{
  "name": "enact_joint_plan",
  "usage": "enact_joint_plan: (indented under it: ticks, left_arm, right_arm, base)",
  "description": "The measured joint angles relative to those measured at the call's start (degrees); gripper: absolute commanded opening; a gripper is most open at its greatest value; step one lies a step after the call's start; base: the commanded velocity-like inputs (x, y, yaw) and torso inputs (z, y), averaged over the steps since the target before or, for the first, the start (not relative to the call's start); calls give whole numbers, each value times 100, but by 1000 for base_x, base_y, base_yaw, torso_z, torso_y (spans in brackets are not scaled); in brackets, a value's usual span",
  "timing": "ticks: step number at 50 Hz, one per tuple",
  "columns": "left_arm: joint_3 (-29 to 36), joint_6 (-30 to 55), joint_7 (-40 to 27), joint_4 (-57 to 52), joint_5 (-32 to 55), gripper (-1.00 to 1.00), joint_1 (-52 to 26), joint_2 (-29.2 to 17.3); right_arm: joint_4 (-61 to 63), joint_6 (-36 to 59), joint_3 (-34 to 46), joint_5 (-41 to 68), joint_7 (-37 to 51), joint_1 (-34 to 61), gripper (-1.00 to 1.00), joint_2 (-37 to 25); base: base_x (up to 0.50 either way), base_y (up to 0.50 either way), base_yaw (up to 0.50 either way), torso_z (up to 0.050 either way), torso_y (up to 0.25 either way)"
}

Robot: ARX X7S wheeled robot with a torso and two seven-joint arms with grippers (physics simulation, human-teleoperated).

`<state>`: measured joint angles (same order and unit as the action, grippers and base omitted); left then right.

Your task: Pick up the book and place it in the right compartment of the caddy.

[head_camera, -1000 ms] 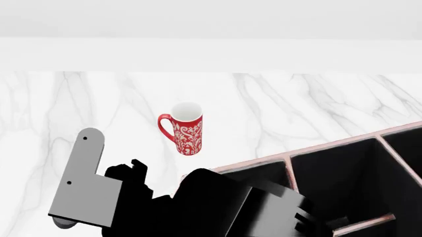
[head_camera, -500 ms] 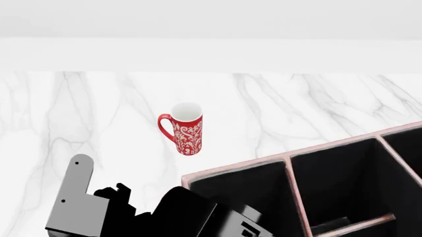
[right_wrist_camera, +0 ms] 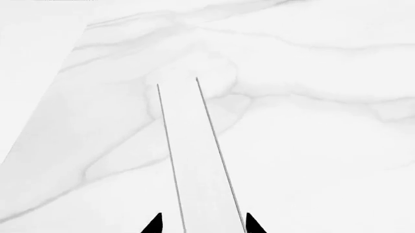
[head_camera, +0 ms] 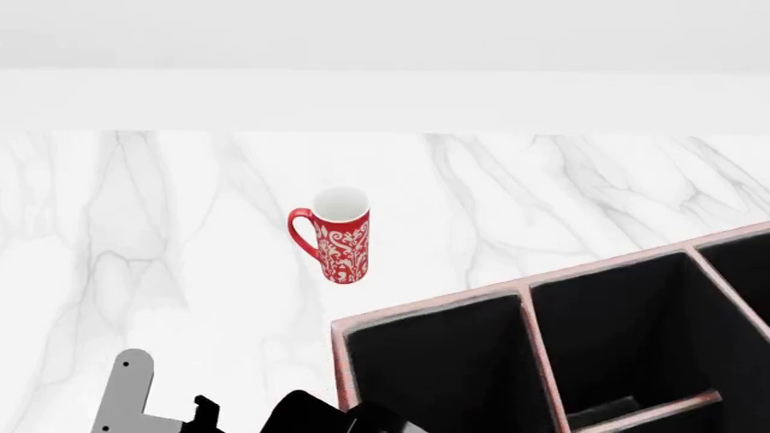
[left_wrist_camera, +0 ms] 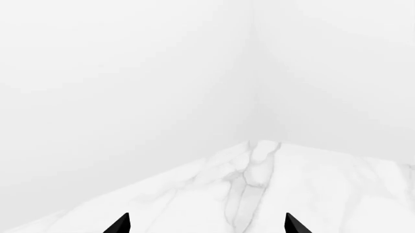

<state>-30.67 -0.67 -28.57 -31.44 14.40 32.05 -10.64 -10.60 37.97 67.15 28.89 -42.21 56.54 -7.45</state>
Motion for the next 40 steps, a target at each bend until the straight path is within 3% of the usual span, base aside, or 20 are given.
enact_joint_plan:
  ticks: [19, 40]
  left_arm:
    - [30, -24, -24, -32, -14, 100, 29, -14]
    - [79, -79, -17, -7, 8, 100, 32, -34]
  right_arm:
    - [-297, -249, -46, 39, 71, -54, -100, 39]
    - [1004, 777, -1022, 535, 1393, 161, -100, -384]
  base:
    - [0, 0, 0, 0, 0]
    - [0, 0, 0, 0, 0]
